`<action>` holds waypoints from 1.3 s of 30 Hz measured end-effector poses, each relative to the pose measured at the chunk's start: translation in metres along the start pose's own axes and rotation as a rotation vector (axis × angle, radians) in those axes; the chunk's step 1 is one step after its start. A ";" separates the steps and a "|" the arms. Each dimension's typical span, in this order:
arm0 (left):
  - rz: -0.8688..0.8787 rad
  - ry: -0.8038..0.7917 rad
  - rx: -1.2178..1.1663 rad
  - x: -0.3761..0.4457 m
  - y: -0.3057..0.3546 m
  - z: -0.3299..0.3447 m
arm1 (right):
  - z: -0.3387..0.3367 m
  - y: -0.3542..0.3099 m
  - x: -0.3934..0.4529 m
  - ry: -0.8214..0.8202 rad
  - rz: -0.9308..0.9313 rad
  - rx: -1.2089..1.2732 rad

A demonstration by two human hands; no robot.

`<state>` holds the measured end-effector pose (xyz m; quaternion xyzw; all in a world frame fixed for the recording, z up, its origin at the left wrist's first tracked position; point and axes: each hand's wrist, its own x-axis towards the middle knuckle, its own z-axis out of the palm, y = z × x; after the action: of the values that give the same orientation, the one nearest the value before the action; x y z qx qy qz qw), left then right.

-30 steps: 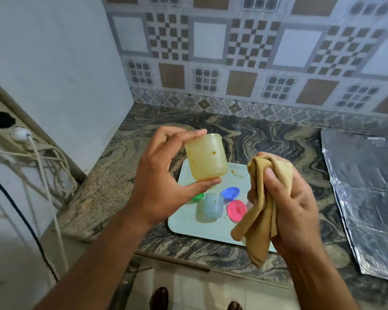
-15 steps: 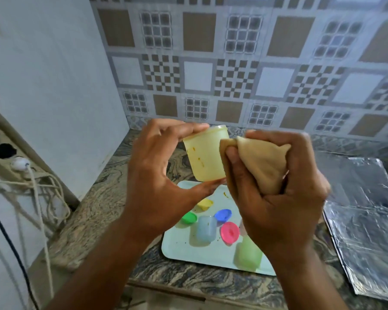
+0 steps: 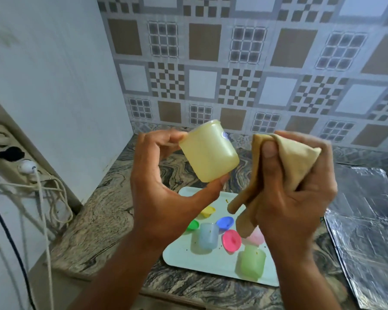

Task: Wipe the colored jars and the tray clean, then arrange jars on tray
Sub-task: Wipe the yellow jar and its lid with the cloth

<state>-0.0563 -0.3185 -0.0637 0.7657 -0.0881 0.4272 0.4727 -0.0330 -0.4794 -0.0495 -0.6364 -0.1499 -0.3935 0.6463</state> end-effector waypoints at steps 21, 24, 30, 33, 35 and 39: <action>0.017 -0.088 -0.202 0.004 -0.015 0.007 | -0.008 -0.002 -0.024 -0.070 -0.291 -0.105; -0.018 -0.114 -0.286 0.003 -0.014 0.008 | -0.008 -0.004 -0.025 -0.075 -0.306 -0.121; 0.047 -0.119 -0.173 0.004 -0.013 0.008 | -0.012 -0.002 -0.026 -0.093 -0.325 -0.185; 0.100 -0.107 0.045 0.001 -0.007 0.006 | -0.012 -0.001 -0.020 -0.131 -0.354 -0.270; 0.146 -0.114 0.101 -0.002 -0.003 0.007 | -0.011 0.000 -0.014 -0.142 -0.378 -0.329; 0.193 -0.099 0.068 -0.009 -0.002 0.008 | -0.009 0.006 0.005 -0.097 -0.280 -0.299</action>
<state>-0.0558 -0.3263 -0.0729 0.7895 -0.1699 0.4351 0.3982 -0.0283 -0.4901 -0.0520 -0.7162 -0.2077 -0.4665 0.4757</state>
